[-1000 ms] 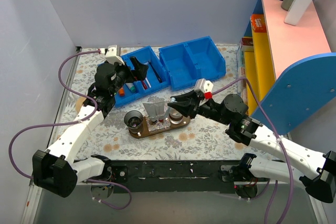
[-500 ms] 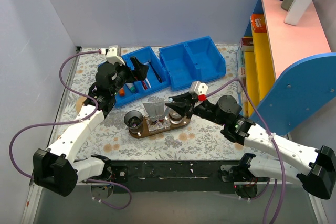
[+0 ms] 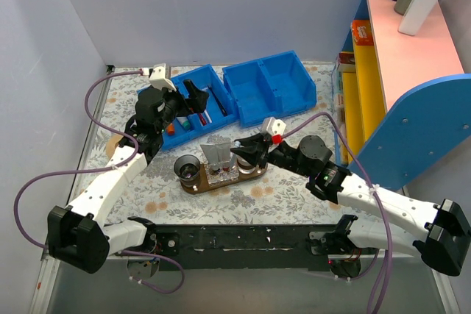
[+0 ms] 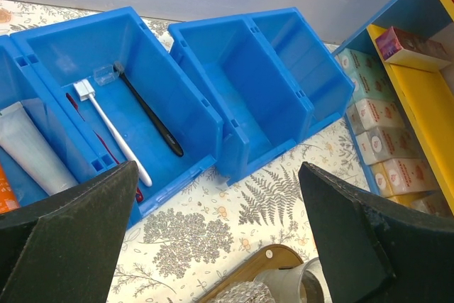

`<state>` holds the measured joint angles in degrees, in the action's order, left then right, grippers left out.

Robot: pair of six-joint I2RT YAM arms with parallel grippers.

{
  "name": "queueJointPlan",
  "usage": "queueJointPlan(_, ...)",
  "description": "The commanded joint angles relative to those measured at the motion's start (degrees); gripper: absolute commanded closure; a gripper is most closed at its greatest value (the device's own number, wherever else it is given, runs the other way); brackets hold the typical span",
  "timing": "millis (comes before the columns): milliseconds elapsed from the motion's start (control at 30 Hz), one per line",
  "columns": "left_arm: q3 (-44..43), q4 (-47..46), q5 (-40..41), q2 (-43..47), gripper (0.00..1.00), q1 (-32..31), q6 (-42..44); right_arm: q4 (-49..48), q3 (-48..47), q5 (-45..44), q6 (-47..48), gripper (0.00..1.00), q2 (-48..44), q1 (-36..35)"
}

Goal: Prepare toiletry sets of a toothbrush and toothpaste on the tray

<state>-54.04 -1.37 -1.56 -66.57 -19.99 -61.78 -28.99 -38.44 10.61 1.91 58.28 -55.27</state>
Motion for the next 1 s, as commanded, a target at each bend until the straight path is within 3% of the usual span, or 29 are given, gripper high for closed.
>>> queueJointPlan(0, -0.10, -0.39, -0.02, -0.49, 0.02, 0.21, 0.17, -5.19, 1.34, -0.50, -0.24, 0.99, -0.10, -0.28)
queueJointPlan(967, 0.08, -0.57, 0.16, -1.02, 0.02, 0.21, 0.87, -22.86, 8.90, -0.68, 0.02, 0.99, 7.02, -0.37)
